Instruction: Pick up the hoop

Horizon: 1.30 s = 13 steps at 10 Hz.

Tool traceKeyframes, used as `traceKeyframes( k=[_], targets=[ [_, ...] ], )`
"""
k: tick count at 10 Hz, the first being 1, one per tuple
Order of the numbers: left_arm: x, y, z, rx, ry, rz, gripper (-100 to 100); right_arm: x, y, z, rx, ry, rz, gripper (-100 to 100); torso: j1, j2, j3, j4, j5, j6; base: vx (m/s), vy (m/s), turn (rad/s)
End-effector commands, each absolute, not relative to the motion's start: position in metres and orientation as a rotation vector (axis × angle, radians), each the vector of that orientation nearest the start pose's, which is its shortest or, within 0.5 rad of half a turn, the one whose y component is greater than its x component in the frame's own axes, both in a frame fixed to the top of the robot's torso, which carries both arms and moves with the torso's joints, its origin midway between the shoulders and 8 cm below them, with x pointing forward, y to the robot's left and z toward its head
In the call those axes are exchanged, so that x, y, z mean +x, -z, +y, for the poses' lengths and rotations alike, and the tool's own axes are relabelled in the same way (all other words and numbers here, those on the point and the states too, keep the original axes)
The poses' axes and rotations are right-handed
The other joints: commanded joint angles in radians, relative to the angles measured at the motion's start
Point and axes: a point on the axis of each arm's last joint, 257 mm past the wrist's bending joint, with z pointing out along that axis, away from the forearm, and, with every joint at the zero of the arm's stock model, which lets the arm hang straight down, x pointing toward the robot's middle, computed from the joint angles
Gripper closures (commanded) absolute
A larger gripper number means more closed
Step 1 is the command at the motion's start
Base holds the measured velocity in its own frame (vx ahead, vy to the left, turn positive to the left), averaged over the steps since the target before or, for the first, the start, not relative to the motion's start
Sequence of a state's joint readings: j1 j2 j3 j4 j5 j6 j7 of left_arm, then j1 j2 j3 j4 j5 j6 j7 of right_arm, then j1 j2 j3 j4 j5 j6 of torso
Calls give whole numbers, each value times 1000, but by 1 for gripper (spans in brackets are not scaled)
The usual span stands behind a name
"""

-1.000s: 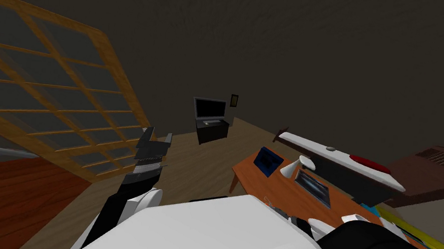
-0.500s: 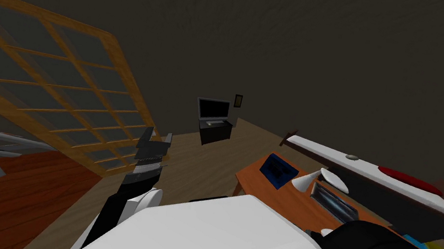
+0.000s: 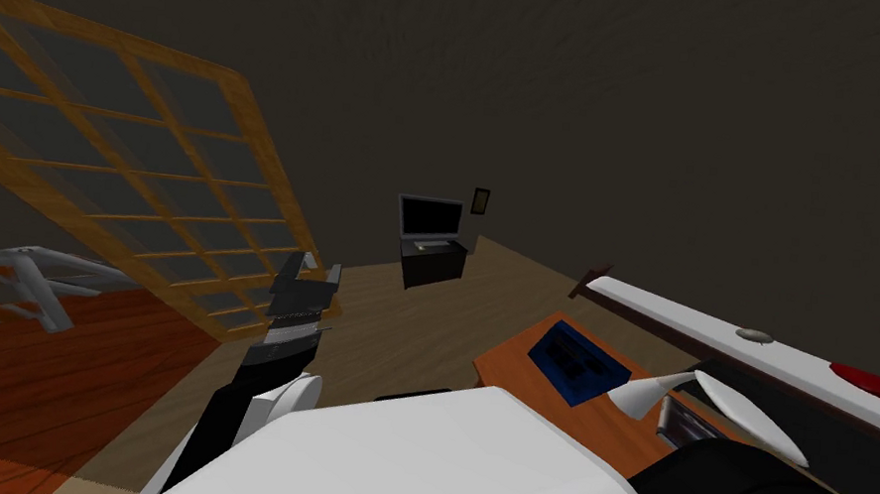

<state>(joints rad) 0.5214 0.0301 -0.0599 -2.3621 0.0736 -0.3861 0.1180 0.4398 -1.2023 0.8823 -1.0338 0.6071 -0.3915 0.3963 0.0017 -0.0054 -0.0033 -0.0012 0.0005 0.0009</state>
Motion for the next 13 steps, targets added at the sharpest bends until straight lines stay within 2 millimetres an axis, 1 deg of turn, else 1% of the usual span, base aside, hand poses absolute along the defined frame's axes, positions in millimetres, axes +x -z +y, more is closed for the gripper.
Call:
traceKeyframes(
  k=[1,2,3,6,7,8,12,13],
  targets=[
    [347,-31,266,-780,1503,599,0,-29,523,-545,-925,-100,2914,-100,0,0,0,0,0,0,42,-7,24],
    [347,-31,266,-780,1503,599,0,-31,523,-546,-928,-97,2917,0,1,3,1,0,0,0,8,-2,-2],
    [347,-31,266,-780,1503,599,0,-33,531,-539,-915,-97,2919,-100,1,5,3,1,0,1,3,-21,62],
    [347,-31,266,-780,1503,599,0,-39,547,-526,-892,-99,2925,-100,-2,7,4,2,-1,1,-7,-44,61],
    [347,-31,266,-780,1503,599,0,-38,544,-527,-896,-101,2923,-100,-2,7,4,2,-1,1,-3,-16,8],
    [347,-31,266,-780,1503,599,0,-39,545,-526,-896,-102,2922,100,-3,7,4,2,-2,1,0,0,0],
    [347,-31,266,-780,1503,599,0,-38,545,-526,-895,-102,2923,100,-3,7,4,1,-2,0,0,0,0],
    [347,-31,266,-780,1503,599,0,-38,545,-526,-895,-102,2923,0,-3,7,4,1,-2,0,0,0,0]
  ],
)
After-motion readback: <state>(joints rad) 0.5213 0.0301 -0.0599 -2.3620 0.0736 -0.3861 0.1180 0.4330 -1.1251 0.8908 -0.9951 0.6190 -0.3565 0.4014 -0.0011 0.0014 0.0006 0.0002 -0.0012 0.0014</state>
